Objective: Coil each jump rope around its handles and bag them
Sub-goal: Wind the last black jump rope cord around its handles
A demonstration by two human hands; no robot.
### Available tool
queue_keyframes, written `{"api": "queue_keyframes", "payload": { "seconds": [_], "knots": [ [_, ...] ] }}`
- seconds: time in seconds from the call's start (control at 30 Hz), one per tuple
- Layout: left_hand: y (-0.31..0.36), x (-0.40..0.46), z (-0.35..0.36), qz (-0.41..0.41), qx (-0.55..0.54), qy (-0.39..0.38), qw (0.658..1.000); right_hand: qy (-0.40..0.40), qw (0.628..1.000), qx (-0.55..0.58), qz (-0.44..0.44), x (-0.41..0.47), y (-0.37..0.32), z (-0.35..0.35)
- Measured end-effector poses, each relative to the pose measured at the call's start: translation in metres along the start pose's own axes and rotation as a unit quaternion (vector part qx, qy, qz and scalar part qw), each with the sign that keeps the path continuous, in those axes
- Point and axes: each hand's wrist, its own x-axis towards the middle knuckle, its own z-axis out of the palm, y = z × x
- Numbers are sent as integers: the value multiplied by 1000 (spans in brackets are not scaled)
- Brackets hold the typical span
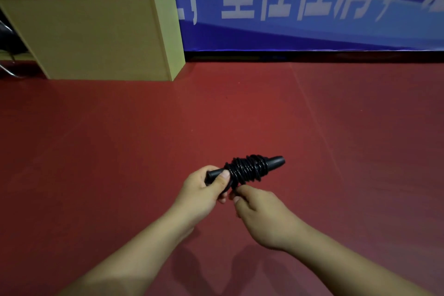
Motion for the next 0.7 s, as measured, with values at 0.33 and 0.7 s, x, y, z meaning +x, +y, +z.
{"api": "queue_keyframes", "payload": {
  "seconds": [0.33,0.7],
  "knots": [
    [-7,8,-9,36,274,47,960,-13,999,-29,14,3,4,-6],
    [-7,12,-13,30,342,25,939,16,998,38,42,2,4,-18]
  ]
}}
